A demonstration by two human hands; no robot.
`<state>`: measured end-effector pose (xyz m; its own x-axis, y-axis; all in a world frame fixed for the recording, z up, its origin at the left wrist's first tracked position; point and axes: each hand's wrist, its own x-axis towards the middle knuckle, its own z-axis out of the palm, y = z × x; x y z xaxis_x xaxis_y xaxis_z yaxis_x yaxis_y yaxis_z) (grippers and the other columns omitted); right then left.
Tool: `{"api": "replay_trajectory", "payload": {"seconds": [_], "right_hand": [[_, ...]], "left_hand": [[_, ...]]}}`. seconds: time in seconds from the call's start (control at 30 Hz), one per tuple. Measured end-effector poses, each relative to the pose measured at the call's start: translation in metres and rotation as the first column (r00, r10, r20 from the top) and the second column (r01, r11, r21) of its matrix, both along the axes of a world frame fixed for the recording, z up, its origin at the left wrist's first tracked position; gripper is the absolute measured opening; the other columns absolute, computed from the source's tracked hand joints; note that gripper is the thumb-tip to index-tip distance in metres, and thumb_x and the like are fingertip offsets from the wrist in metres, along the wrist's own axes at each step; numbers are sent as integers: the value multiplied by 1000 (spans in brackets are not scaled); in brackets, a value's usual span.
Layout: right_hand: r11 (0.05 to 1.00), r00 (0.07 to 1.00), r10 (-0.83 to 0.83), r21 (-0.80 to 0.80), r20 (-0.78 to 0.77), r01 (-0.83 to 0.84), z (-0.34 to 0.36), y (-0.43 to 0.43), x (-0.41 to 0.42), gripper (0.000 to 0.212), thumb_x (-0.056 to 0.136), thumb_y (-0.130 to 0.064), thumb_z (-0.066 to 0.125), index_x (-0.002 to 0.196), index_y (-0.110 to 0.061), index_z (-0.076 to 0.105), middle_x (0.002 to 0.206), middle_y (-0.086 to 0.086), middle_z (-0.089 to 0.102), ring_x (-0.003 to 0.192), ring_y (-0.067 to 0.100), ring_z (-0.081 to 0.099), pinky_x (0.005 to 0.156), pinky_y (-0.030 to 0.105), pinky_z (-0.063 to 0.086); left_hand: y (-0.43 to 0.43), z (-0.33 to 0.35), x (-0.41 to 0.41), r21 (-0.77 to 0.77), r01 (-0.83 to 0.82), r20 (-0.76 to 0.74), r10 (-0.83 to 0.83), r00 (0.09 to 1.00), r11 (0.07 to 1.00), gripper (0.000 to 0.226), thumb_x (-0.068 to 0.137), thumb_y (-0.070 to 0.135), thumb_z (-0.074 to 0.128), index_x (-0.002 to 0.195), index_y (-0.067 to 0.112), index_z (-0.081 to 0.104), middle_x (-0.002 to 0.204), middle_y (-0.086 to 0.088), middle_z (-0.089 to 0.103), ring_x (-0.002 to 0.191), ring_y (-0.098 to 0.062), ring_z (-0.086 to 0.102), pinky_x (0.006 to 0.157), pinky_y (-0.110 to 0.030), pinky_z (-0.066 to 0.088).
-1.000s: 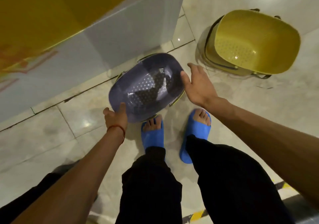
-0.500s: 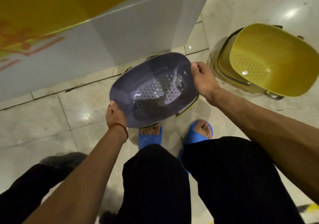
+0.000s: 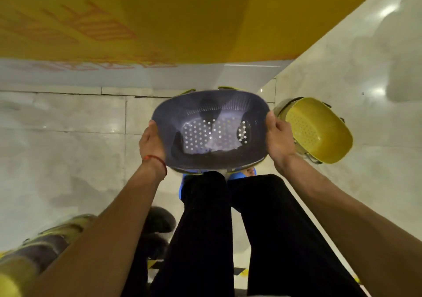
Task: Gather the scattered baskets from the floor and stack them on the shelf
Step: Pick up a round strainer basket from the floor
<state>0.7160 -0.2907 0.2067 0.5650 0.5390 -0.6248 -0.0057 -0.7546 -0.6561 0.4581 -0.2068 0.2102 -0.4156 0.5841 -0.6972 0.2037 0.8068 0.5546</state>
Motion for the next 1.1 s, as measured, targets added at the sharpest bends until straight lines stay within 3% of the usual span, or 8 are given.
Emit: {"api": "replay_trajectory", "payload": {"seconds": [0.1,0.17,0.23,0.43,0.63,0.77,0.9,1.1], "right_hand": [[1000,999,24,11,-27,-24,58,7,-14,59,103,-48,39,93,2,70,97,28,71,81,22,64,82,58,57],[998,997,58,6,-47,-58,94,11,-24,53,107,-43,38,99,-2,70,103,24,73,97,32,71,89,58,55],[993,992,120,0,-48,-120,128,15,-34,49,108,-44,37,106,-8,71,106,19,73,109,37,68,95,56,54],[947,941,321,22,-106,-320,213,36,-74,51,107,-48,35,116,-13,70,108,7,75,106,28,70,91,47,58],[845,846,531,94,-45,-526,256,66,-137,67,90,-72,37,98,-14,70,99,11,74,94,24,69,88,51,55],[785,785,619,72,-33,-616,266,95,-203,73,89,-77,36,109,-16,70,114,10,71,104,29,69,94,55,56],[729,727,685,81,-53,-680,289,123,-277,52,103,-59,40,116,-21,72,117,1,74,106,19,70,97,46,57],[567,567,823,86,-22,-819,292,155,-374,76,80,-86,39,120,-30,71,126,1,68,114,20,67,101,49,54]], "left_hand": [[-3,66,-5,21,-43,-10,44,999,999,50,107,40,33,136,6,54,139,-15,56,127,-29,52,84,-27,40],[-8,103,-17,55,-116,8,116,993,992,46,107,38,36,132,7,58,134,-12,59,114,-23,57,73,-17,40],[-16,136,-33,55,-144,2,144,990,988,44,106,39,38,126,9,61,129,-12,62,111,-23,56,78,-20,40],[-46,213,-86,78,-389,84,382,920,918,27,101,42,48,100,21,65,93,5,65,94,-16,61,85,-22,45],[-66,250,-147,78,-590,81,585,807,804,33,97,50,50,91,24,70,109,-3,69,102,-22,61,91,-31,47],[-70,269,-200,91,-612,28,612,790,785,51,103,45,37,124,6,62,119,-16,63,111,-32,57,101,-41,44],[-80,283,-251,98,-719,45,719,694,688,50,102,51,37,119,16,67,123,-9,66,115,-30,59,95,-33,44],[-103,301,-324,118,-811,67,811,582,572,59,99,56,35,130,10,57,136,-16,57,128,-33,51,108,-41,39]]}}
